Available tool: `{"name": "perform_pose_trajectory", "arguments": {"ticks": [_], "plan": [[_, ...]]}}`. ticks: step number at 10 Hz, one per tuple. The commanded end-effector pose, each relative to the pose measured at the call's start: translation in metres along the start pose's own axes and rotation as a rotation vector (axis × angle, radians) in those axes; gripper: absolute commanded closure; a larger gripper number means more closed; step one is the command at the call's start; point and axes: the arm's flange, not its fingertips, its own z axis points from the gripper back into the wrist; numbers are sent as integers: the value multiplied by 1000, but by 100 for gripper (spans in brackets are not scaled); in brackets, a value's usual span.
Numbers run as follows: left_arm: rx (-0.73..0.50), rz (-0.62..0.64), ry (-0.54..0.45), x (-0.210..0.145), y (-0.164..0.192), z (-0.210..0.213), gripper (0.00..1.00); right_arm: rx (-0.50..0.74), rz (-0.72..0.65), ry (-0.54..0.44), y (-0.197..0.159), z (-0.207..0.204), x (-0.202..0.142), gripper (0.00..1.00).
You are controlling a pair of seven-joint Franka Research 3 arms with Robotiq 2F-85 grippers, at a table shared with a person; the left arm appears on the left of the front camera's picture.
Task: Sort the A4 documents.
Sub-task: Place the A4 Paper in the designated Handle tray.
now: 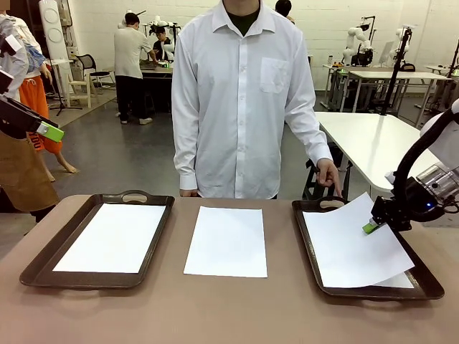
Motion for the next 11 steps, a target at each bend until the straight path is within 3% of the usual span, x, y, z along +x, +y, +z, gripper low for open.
{"name": "perform_pose_trajectory", "arguments": {"ticks": [1,2,3,4,5,6,7,8,9,11], "plan": [[2,-2,2,1,-1,0,0,-62,-20,1,6,-1,-5,67],[2,-2,2,1,-1,0,0,-83,-25,8,6,-1,-5,64],[2,-2,2,1,-1,0,0,-114,-33,12,6,1,-6,50],[2,-2,2,1,-1,0,0,-140,-34,11,7,4,-7,46],[2,-2,2,1,-1,0,0,-153,-35,12,7,5,-7,32],[2,-2,2,1,-1,0,0,-182,-37,17,8,6,-6,29],[2,-2,2,1,-1,0,0,-220,-41,19,9,8,-6,15],[2,-2,2,1,-1,0,0,-256,-41,7,11,12,-6,11],[2,-2,2,1,-1,0,0,-291,-38,-13,14,16,-5,0],[2,-2,2,1,-1,0,0,-336,-23,-35,21,20,-3,0]]}}
